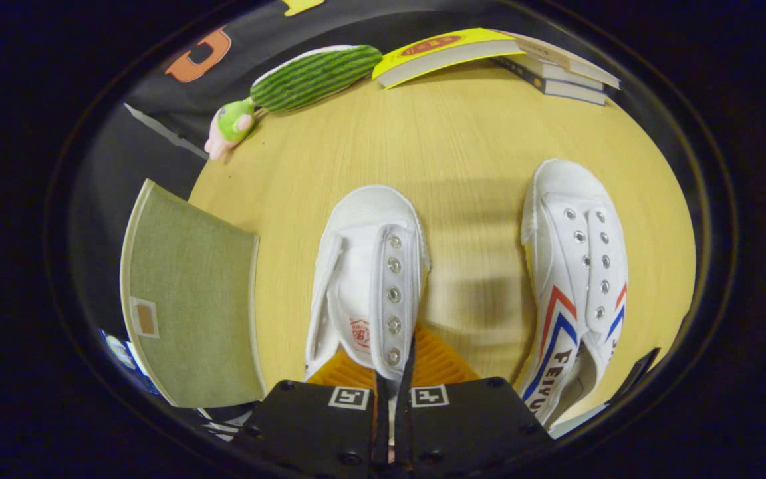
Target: Open the storage box then place both shoes into the box .Put the left shoe in first, then the right shoe, with the right side of both shoes facing outward in a uniform manner.
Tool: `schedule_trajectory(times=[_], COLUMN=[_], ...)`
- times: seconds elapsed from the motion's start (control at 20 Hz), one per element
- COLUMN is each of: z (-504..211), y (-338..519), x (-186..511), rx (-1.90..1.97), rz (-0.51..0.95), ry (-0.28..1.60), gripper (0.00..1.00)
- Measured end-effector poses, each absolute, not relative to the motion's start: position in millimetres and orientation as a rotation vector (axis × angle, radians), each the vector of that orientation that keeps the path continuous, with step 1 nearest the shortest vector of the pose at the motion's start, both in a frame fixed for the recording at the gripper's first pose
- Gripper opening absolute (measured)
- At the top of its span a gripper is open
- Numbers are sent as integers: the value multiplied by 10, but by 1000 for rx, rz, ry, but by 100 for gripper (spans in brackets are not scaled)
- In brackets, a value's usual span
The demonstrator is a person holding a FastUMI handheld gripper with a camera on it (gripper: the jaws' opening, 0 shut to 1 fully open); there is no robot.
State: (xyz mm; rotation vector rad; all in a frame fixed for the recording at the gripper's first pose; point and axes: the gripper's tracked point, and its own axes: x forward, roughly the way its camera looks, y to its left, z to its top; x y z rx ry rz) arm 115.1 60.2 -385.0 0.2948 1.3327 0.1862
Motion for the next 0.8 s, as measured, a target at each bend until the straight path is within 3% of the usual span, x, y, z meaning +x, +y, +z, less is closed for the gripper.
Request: schedule_trajectory(times=[0.4,0.8], z=[-3538,-2068], y=[762,1198], x=[1007,803], rx=[470,449], rz=[162,213], ry=[1312,1170], gripper=[7,7])
